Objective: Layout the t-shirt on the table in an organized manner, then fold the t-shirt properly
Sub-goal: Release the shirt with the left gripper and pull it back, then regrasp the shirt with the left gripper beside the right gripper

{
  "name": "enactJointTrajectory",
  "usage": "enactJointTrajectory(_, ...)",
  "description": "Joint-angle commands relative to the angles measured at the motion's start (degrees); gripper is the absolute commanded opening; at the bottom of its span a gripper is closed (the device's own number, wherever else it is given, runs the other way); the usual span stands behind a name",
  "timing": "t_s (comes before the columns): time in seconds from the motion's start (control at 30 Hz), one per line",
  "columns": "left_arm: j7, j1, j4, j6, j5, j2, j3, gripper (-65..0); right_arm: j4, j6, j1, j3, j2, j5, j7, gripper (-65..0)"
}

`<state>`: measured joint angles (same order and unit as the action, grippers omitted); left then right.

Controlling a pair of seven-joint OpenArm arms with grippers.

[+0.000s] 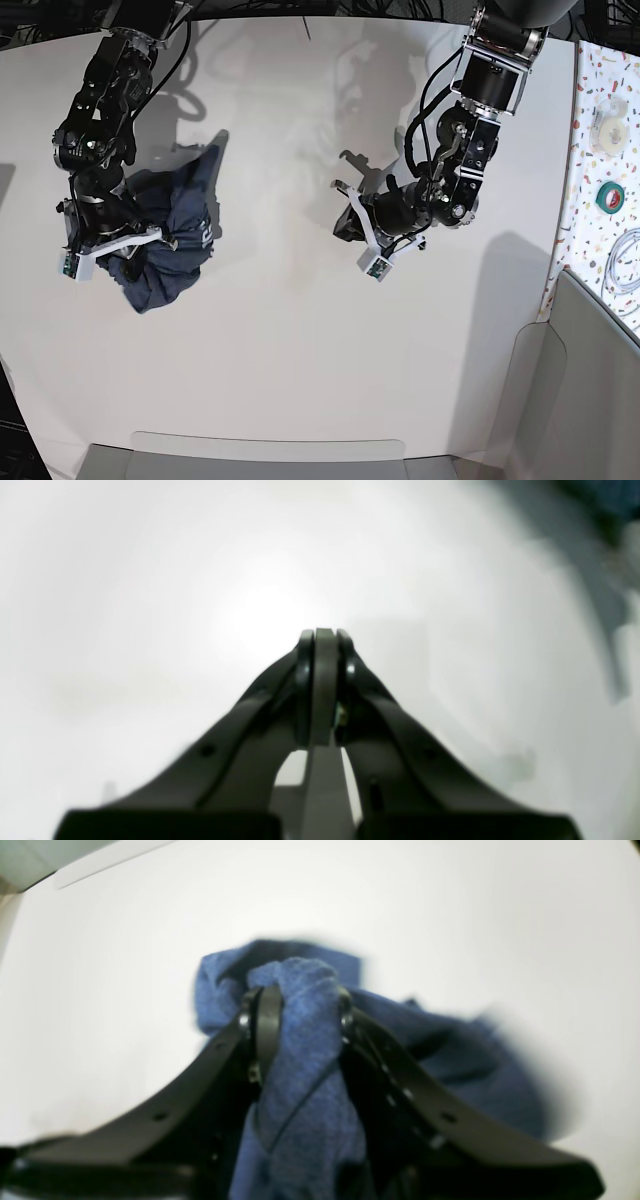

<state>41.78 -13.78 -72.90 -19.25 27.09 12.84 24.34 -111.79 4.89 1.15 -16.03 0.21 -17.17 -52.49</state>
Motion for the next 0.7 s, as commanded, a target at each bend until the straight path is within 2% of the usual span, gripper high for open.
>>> enactJointTrajectory(0.0, 2.3, 0.3, -0.3, 1.1, -2.3, 0.4, -1.1, -65.0, -1.8, 0.4, -0.1, 0.5, -0.4, -1.7, 0.5, -65.0)
enactJointTrajectory(0.13, 2.4, 0.9, -2.0, 1.1, -2.3, 0.4, -3.3, -65.0, -2.5, 0.5, -1.3, 0.6, -0.2, -1.8, 0.5, -65.0)
enactJointTrajectory(0.23, 2.9, 2.9, -7.3, 1.1, -2.2, 0.4, -3.5, -64.1, -2.3, 0.6, -1.7, 1.0, -0.4, -1.9, 0.2, -65.0)
enactJointTrajectory(0.3, 3.5, 3.9, -12.0, 1.1, -2.2, 0.4, -3.1, -59.2, -2.3, 0.6, -2.4, 0.9, -0.3, -1.9, 0.2, -65.0)
enactJointTrajectory(0.47, 9.1, 5.2, -20.0, 1.1, -2.0, 0.0, -2.8, -39.9, -1.7, 0.6, -3.5, 0.7, 0.3, -1.9, 0.1, -65.0)
enactJointTrajectory(0.5, 9.4, 5.2, -20.9, 1.1, -2.0, 0.0, -2.7, -38.1, -1.0, 0.6, -3.7, 0.7, 0.4, -2.0, 0.1, -65.0)
enactJointTrajectory(0.67, 9.5, 5.2, -22.7, 1.1, -1.9, 0.0, 3.5, -37.7, 3.1, 0.6, -3.8, 1.0, -0.2, -2.0, 0.1, -65.0)
